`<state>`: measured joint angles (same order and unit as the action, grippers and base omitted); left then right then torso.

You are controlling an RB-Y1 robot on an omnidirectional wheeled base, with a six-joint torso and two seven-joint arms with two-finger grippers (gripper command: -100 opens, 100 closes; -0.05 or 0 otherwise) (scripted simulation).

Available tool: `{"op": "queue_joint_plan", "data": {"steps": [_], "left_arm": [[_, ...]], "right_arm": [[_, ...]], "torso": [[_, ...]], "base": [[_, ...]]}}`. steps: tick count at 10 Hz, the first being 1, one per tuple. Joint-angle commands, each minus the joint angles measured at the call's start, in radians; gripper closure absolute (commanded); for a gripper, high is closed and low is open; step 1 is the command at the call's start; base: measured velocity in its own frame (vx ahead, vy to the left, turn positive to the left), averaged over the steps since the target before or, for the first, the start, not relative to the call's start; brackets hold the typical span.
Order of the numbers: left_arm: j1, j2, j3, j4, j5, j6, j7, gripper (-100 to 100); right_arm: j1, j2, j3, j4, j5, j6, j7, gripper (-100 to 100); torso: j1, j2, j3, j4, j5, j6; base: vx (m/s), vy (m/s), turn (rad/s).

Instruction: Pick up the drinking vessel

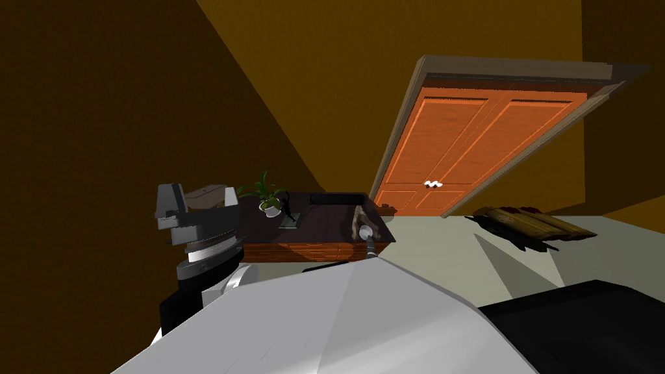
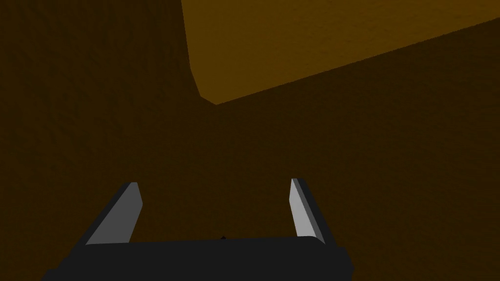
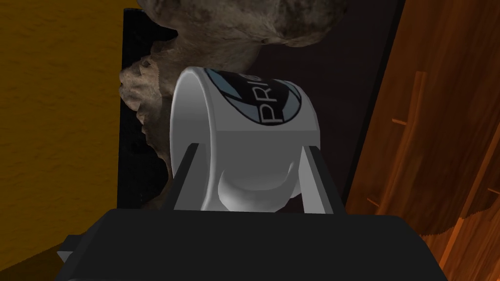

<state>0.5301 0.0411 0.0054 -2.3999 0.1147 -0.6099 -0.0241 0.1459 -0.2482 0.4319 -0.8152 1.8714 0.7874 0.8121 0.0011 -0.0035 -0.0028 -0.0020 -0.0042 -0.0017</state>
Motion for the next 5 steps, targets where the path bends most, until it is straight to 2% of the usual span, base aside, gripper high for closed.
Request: {"op": "queue_joint_plan", "data": {"steps": [1, 3, 4, 5], "left_arm": [[0.000, 0.000, 0.000, 0.000, 0.000, 0.000, 0.000, 0], [0.000, 0.000, 0.000, 0.000, 0.000, 0.000, 0.000, 0], [0.000, 0.000, 0.000, 0.000, 0.000, 0.000, 0.000, 0], [0.000, 0.000, 0.000, 0.000, 0.000, 0.000, 0.000, 0]], "right_arm": [[0.020, 0.026, -0.050, -0.027, 0.050, -0.026, 0.020, 100], [0.020, 0.026, -0.060, -0.027, 0.090, -0.026, 0.020, 100], [0.020, 0.025, -0.057, -0.026, 0.079, -0.026, 0.019, 100], [0.019, 0.025, -0.058, -0.026, 0.081, -0.026, 0.020, 0]], "torso": [[0.000, 0.000, 0.000, 0.000, 0.000, 0.000], [0.000, 0.000, 0.000, 0.000, 0.000, 0.001], [0.000, 0.000, 0.000, 0.000, 0.000, 0.000], [0.001, 0.001, 0.000, 0.000, 0.000, 0.000]], "base": [[0.019, -0.014, -0.160], [0.015, -0.007, -0.060], [0.000, 0.000, 0.000], [0.000, 0.000, 0.000]]}}
